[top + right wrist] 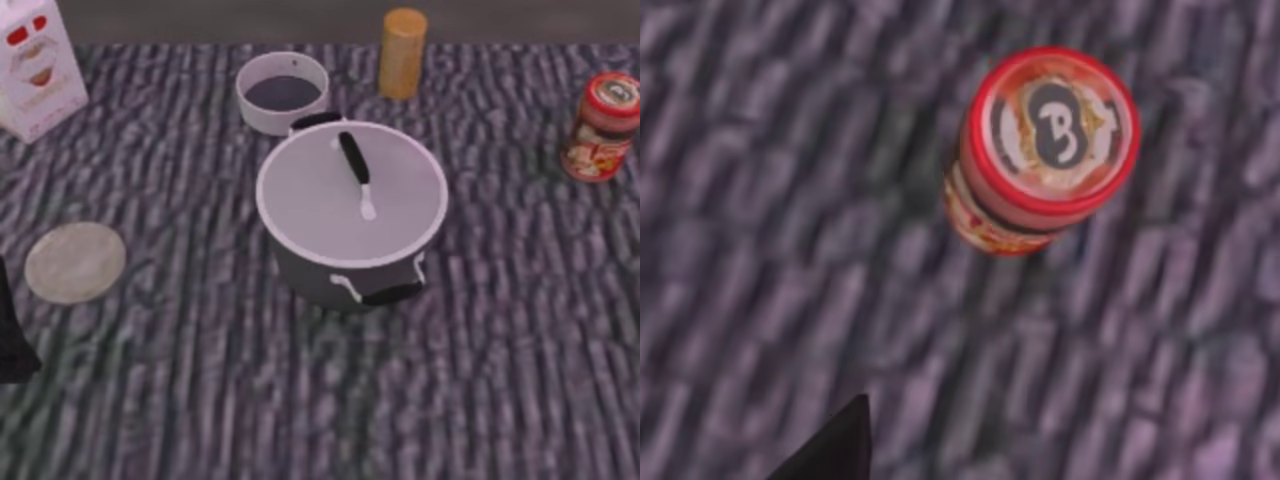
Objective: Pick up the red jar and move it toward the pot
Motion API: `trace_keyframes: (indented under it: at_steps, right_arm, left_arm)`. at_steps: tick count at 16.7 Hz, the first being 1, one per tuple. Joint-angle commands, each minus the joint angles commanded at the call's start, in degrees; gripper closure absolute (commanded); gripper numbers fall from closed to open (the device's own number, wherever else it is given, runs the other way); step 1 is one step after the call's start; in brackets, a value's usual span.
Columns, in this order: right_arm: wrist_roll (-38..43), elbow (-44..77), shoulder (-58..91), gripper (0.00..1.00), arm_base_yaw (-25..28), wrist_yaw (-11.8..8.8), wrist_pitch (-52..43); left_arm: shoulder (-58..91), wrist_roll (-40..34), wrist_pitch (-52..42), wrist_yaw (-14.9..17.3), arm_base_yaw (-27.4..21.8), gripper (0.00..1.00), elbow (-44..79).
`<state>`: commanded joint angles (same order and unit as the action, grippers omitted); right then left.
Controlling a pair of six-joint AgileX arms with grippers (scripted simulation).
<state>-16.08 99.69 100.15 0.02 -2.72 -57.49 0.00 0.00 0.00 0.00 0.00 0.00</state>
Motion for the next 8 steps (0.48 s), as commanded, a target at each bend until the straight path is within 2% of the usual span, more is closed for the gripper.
trace_keyframes:
  at_steps: [8]
  right_arm:
    - [-6.3, 40.3, 38.1, 0.00, 0.0, -1.1, -20.5]
  left_arm:
    - [0.0, 0.0, 0.0, 0.0, 0.0, 0.00, 0.0]
